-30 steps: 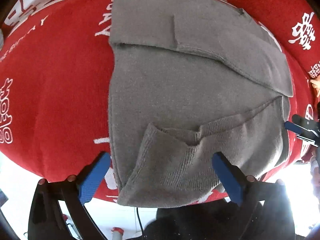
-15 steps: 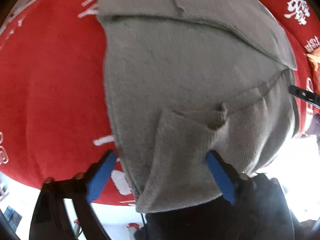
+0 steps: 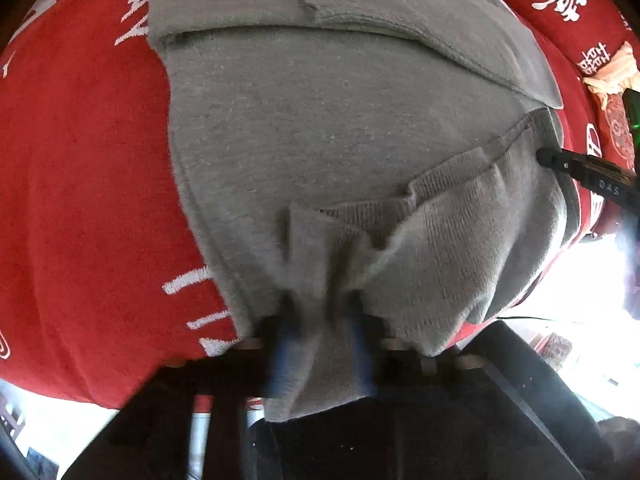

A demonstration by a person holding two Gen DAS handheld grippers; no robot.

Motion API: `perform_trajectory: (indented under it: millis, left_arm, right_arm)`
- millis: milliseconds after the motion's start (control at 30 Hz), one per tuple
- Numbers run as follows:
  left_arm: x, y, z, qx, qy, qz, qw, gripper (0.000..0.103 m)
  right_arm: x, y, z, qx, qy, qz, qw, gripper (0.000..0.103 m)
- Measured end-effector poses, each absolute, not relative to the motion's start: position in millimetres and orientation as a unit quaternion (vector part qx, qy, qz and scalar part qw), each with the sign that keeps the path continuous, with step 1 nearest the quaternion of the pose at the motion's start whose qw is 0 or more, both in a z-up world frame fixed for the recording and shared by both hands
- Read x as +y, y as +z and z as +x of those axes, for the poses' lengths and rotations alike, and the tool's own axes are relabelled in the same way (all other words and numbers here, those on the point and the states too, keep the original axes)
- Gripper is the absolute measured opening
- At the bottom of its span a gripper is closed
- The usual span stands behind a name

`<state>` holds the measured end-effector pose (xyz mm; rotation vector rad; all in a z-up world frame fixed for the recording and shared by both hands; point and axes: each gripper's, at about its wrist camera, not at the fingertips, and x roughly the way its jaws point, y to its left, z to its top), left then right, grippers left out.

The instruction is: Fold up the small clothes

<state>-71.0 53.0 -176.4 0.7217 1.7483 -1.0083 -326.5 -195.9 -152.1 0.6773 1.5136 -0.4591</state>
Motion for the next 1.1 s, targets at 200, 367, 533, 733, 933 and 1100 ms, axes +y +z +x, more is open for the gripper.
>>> perform_trajectory:
  millis: [200, 367, 533, 733, 933, 1100]
  left_arm:
    - [59, -142, -62, 0.702, -0.436, 0.274, 0.492, 0.008]
    - [52, -102, -45, 0.686, -0.455, 0.245, 0.512, 0.008]
    - [26, -63, -25, 0.655, -0.471, 0.218, 0.549, 0.008]
    - [-33, -37, 26, 0.592, -0.492, 0.203, 0.605, 0.008]
    - [-101, -62, 65, 0.560, -0.470, 0.196, 0.653, 0.008]
    - [-142, -124, 87, 0.590, -0.405, 0.218, 0.663, 0.008]
  right_arm:
    - [-200, -124, -337, 0.644, -0.206, 0.317, 0.665, 0.006]
    - [-215, -87, -350, 0.610, -0.207, 0.339, 0.686, 0.007]
    - [-234, -45, -345, 0.568, -0.233, 0.337, 0.714, 0.006]
    - [-281, -19, -309, 0.519, -0.262, 0.320, 0.748, 0.006]
    - [-341, -47, -273, 0.497, -0.279, 0.328, 0.754, 0.006]
    - [-375, -111, -240, 0.522, -0.279, 0.341, 0.730, 0.006]
